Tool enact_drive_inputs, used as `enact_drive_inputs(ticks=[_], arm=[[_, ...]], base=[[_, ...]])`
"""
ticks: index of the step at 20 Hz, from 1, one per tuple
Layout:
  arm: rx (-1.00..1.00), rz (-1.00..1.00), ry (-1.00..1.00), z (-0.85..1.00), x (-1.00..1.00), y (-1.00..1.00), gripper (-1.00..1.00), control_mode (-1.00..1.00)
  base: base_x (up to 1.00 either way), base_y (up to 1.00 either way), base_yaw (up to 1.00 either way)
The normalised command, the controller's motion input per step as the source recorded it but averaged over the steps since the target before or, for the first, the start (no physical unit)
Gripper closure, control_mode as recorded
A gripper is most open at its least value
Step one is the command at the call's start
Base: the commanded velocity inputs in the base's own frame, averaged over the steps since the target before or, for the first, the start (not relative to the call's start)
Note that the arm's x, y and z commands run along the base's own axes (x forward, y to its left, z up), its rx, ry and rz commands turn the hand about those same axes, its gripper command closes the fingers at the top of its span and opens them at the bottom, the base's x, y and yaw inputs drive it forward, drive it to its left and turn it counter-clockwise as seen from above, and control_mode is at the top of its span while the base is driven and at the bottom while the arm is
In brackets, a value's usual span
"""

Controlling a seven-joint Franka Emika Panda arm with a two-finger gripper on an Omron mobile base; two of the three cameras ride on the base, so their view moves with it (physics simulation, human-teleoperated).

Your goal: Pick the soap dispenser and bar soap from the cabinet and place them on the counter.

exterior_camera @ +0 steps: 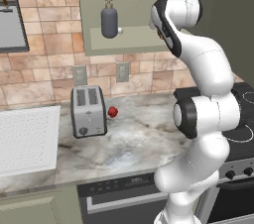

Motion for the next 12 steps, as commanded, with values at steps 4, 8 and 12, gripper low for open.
enact_drive_inputs(ticks=[4,8,12], arm=[[0.00,-0.01,0.00,-0.01,0.36,0.06,-1.00,-1.00],[0.00,-0.03,0.00,-0.07,0.35,0.02,-1.00,-1.00],[0.00,-0.03,0.01,-0.11,0.23,-0.01,-1.00,-1.00]], base=[[0.00,0.00,0.00],[0.00,0.00,0.00],[0.00,0.00,0.00]])
